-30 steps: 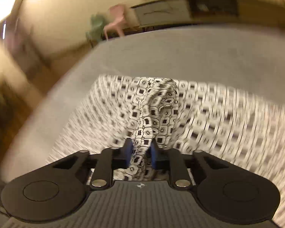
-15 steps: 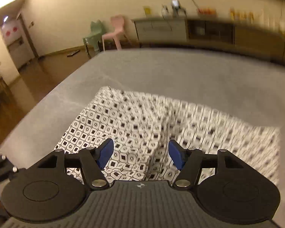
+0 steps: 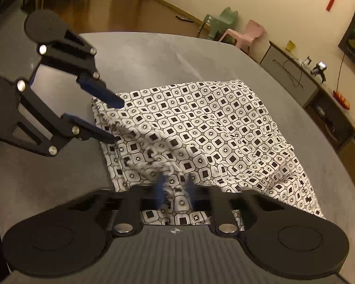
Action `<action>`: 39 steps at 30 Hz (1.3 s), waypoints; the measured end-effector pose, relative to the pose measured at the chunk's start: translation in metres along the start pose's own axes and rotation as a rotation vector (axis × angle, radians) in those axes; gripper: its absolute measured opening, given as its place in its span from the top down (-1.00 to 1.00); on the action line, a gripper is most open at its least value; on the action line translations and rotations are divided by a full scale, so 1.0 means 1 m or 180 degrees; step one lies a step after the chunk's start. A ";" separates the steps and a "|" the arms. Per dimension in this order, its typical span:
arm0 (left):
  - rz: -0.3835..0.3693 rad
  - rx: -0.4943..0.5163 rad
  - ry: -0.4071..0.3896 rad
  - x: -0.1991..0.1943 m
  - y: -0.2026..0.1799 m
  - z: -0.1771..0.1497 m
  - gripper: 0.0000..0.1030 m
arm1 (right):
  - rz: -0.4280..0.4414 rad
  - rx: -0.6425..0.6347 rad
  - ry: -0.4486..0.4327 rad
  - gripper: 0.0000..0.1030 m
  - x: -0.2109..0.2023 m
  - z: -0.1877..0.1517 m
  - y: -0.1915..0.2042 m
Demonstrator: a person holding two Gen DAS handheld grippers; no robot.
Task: Fold clothes
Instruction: 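Open both grippers and smooth the folded shirt bundle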
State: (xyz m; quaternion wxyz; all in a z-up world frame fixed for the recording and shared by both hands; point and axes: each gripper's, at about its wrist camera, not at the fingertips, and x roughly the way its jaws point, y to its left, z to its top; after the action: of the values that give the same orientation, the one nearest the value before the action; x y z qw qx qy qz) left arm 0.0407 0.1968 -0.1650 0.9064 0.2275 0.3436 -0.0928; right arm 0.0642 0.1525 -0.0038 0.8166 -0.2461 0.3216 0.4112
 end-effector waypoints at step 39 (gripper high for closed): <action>-0.0246 0.0336 -0.0170 0.006 -0.079 0.054 0.96 | -0.0373 0.1415 -0.0096 -0.15 -0.037 -0.049 -0.056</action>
State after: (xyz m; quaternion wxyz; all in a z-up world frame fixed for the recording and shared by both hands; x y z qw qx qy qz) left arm 0.0508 0.1018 -0.1610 0.8977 0.2590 0.3225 -0.1518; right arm 0.0780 0.0708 -0.0022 0.8780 -0.0722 0.3772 0.2858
